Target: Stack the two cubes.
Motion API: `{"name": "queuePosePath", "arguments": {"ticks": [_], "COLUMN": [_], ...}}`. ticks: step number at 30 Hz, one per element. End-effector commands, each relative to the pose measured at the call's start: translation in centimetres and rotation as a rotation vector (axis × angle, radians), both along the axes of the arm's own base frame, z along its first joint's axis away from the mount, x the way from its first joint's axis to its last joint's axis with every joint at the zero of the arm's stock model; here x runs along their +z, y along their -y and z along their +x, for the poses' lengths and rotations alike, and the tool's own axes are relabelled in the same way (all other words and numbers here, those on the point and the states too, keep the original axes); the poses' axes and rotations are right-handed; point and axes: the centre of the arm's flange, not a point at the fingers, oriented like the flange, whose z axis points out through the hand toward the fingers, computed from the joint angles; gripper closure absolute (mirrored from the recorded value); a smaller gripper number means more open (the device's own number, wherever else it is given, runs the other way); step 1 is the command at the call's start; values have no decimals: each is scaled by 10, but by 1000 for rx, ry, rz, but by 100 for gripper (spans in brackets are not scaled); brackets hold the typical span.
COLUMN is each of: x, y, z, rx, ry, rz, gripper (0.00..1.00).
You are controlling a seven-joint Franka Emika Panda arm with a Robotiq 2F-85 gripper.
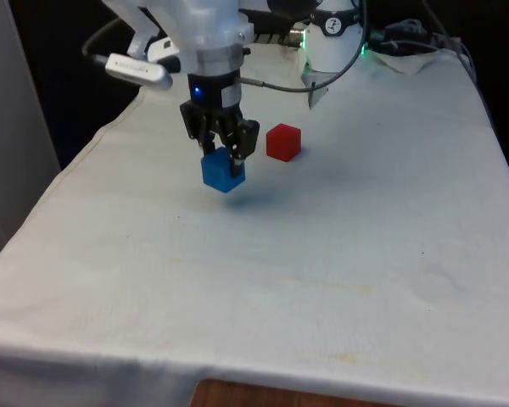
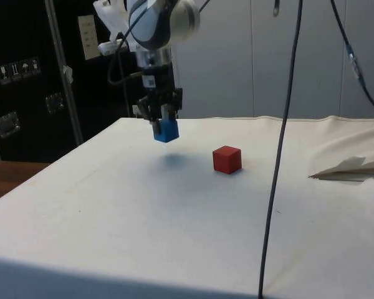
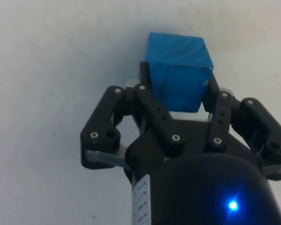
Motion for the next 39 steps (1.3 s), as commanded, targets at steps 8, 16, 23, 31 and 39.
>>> {"name": "queuePosePath", "arguments": {"ticks": [8,16,23,31,39], "x": [30,52,68,83,90], "y": [1,1,-5,-16,-26], "z": [-12,-23,-36,-52,-64], "rx": [14,26,38,45,50], "ry": [0,3,8,22,30], "rz": [-17,-28,-40,-55,-68], "gripper": [100,100,100,100,100]}}
